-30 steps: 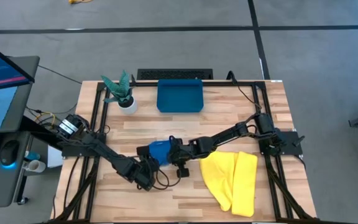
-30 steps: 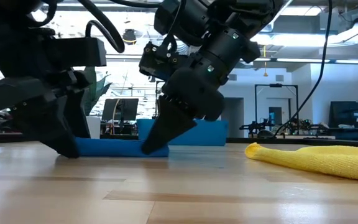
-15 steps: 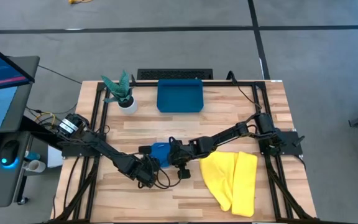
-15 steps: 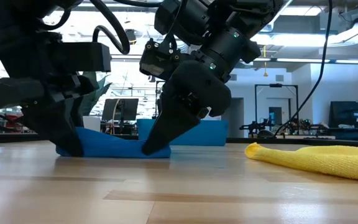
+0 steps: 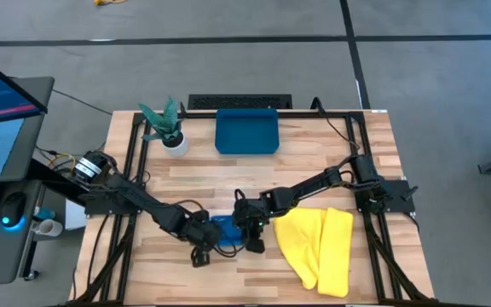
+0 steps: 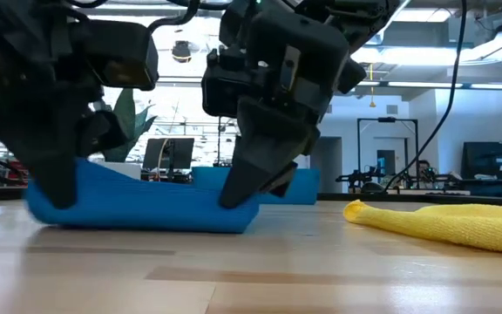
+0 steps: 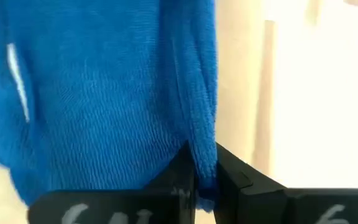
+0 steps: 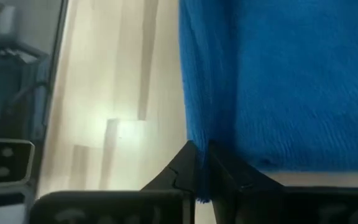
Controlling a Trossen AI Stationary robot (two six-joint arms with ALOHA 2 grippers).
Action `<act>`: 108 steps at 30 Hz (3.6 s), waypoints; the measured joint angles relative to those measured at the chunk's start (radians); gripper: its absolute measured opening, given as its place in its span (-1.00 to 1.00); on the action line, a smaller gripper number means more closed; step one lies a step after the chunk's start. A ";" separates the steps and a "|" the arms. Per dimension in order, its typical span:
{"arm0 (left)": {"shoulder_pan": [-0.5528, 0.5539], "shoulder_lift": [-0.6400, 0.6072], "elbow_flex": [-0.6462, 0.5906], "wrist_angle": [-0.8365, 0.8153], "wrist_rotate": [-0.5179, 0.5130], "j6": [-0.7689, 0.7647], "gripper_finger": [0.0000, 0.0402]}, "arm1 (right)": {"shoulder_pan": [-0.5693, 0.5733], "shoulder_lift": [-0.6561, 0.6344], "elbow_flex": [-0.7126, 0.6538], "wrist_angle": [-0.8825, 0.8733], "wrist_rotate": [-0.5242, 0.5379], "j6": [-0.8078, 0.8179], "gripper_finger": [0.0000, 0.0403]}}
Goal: Roll microfiber towels into tight, uniform cylinder then place into a basket
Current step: Roll the blue microfiber towel
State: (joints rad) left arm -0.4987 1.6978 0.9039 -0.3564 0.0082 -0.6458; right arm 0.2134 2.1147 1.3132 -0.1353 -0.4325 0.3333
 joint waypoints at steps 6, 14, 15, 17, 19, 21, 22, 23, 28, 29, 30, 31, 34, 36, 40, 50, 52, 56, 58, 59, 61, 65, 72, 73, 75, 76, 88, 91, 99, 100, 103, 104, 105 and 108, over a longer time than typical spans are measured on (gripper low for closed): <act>0.000 0.010 0.000 0.002 -0.004 0.005 -0.89 | -0.011 0.000 0.000 0.013 0.003 0.059 -0.77; -0.002 0.009 0.000 -0.005 -0.037 0.004 -0.79 | -0.032 0.008 0.000 0.052 0.009 0.118 -0.86; -0.002 0.009 0.000 -0.006 -0.039 0.001 -0.77 | -0.033 0.008 0.000 0.053 0.011 0.123 -0.87; -0.002 0.008 0.000 -0.005 -0.039 0.001 -0.70 | -0.036 0.008 0.000 0.055 0.014 0.131 -0.89; -0.002 0.008 0.000 -0.001 -0.049 0.015 -0.62 | -0.040 0.008 0.000 0.055 0.015 0.131 -0.89; -0.002 0.008 0.000 -0.001 -0.089 0.022 -0.55 | -0.042 0.008 0.000 0.057 0.015 0.131 -0.88; -0.002 0.008 0.000 -0.001 -0.106 0.023 -0.51 | -0.044 0.008 0.000 0.057 0.015 0.131 -0.87; -0.002 0.008 0.001 -0.001 -0.117 0.023 -0.47 | -0.046 0.008 0.000 0.057 0.015 0.133 -0.87; -0.002 0.006 0.001 -0.011 -0.119 0.029 -0.36 | -0.052 0.008 0.001 0.058 0.016 0.139 -0.89; -0.003 0.004 0.001 -0.016 -0.121 0.034 -0.35 | -0.052 0.008 0.001 0.059 0.016 0.139 -0.90; -0.005 0.001 0.001 -0.022 -0.122 0.038 -0.35 | -0.052 0.008 0.002 0.059 0.016 0.139 -0.90; -0.006 -0.003 0.002 -0.028 -0.122 0.039 -0.35 | -0.052 0.008 0.002 0.059 0.016 0.139 -0.90; -0.006 -0.027 0.002 -0.062 -0.122 0.023 -0.36 | -0.053 0.008 0.002 0.060 0.015 0.142 -0.89; -0.008 -0.052 0.003 -0.090 -0.125 0.000 -0.36 | -0.053 0.008 0.002 0.060 0.015 0.151 -0.89; -0.032 -0.108 0.003 -0.114 -0.185 -0.015 -0.36 | -0.053 0.007 0.002 0.062 0.015 0.154 -0.90; -0.106 -0.096 0.005 -0.046 -0.425 0.061 -0.37 | -0.053 0.006 0.003 0.061 0.015 0.155 -0.89; -0.103 -0.071 0.005 -0.053 -0.435 0.058 -0.37 | -0.053 0.006 0.003 0.060 0.015 0.155 -0.90; -0.086 -0.030 0.004 -0.060 -0.472 0.046 -0.37 | -0.053 0.006 0.003 0.060 0.015 0.155 -0.90; -0.077 -0.027 0.004 -0.073 -0.484 0.019 -0.37 | -0.053 0.006 0.003 0.060 0.015 0.155 -0.89; -0.073 -0.027 0.004 -0.084 -0.485 -0.003 -0.37 | -0.053 0.006 0.003 0.060 0.015 0.154 -0.88; -0.068 -0.027 0.004 -0.122 -0.483 -0.064 -0.37 | -0.053 0.006 0.003 0.060 0.015 0.154 -0.88; -0.068 -0.027 0.004 -0.204 -0.479 -0.170 -0.37 | -0.053 0.006 0.004 0.055 0.015 0.154 -0.90; -0.068 -0.027 0.004 -0.215 -0.407 -0.214 -0.37 | -0.053 0.006 0.004 0.054 0.015 0.155 -0.88; -0.068 -0.027 0.004 -0.214 -0.397 -0.215 -0.37 | -0.053 0.006 0.004 0.054 0.015 0.155 -0.88; -0.068 -0.027 0.004 -0.212 -0.375 -0.216 -0.37 | -0.053 0.006 0.004 0.054 0.016 0.155 -0.88; -0.068 -0.027 0.004 -0.212 -0.366 -0.216 -0.37 | -0.053 0.006 0.004 0.055 0.018 0.156 -0.89; -0.068 -0.027 0.004 -0.213 -0.348 -0.166 -0.37 | -0.053 0.006 0.004 0.060 0.070 0.183 -0.89; -0.068 -0.028 0.004 -0.213 -0.352 -0.160 -0.37 | -0.053 0.006 0.004 0.061 0.070 0.183 -0.91; -0.094 -0.029 0.074 -0.269 -0.469 -0.096 -0.37 | -0.053 0.006 0.004 0.061 0.071 0.184 -0.88; -0.100 -0.029 0.085 -0.269 -0.488 -0.087 -0.37 | -0.053 0.006 0.004 0.061 0.071 0.184 -0.88; -0.128 -0.029 0.104 -0.248 -0.540 -0.044 -0.37 | -0.053 0.006 0.004 0.061 0.071 0.184 -0.91; -0.138 -0.029 0.104 -0.235 -0.550 -0.031 -0.37 | -0.053 0.006 0.004 0.061 0.071 0.184 -0.91; -0.147 -0.029 0.104 -0.222 -0.555 -0.021 -0.37 | -0.053 0.006 0.004 0.061 0.071 0.184 -0.91; -0.162 -0.008 0.104 -0.172 -0.557 -0.013 -0.37 | -0.058 0.006 0.004 0.061 0.071 0.184 -0.89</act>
State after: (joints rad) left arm -0.6610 1.6900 1.0084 -0.5279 -0.5492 -0.6585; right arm 0.1557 2.1204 1.3170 -0.0746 -0.3617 0.5170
